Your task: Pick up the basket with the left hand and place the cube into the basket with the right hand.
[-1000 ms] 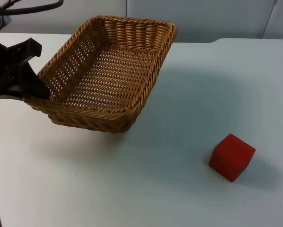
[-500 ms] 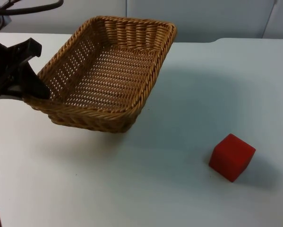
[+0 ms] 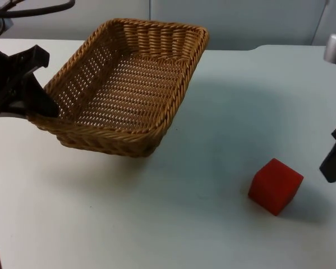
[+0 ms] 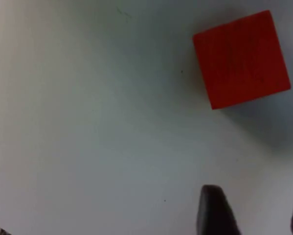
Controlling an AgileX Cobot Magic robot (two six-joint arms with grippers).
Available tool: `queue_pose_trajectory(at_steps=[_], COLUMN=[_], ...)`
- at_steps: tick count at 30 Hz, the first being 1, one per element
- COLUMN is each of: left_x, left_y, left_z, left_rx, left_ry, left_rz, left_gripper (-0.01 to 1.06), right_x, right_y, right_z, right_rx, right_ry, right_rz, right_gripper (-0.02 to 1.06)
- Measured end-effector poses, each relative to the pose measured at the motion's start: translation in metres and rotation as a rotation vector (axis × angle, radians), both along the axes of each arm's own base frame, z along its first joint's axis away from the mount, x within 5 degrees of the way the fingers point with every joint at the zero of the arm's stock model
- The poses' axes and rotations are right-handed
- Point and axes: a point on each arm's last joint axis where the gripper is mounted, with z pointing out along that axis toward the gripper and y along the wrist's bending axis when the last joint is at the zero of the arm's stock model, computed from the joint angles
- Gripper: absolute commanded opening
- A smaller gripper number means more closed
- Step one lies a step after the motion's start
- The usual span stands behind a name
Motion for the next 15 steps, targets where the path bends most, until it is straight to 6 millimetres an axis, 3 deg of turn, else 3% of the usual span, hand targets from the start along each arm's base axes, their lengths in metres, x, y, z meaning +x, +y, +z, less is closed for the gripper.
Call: queue_pose_trajectory(at_steps=[11,15], left_x=[0.000,0.000], left_y=[0.000,0.000], left_z=[0.000,0.000], left_rx=[0.001,0.002], left_ry=[-0.001,-0.002], left_rz=[0.001,0.002], left_gripper=[0.00,0.00], right_x=[0.037,0.046], right_y=[0.014,0.015], right_z=[-0.009,-0.018], right_rx=[-0.017,-0.044], right_ry=[0.030,0.049], right_rz=[0.027,0.044], right_gripper=[0.90,0.94])
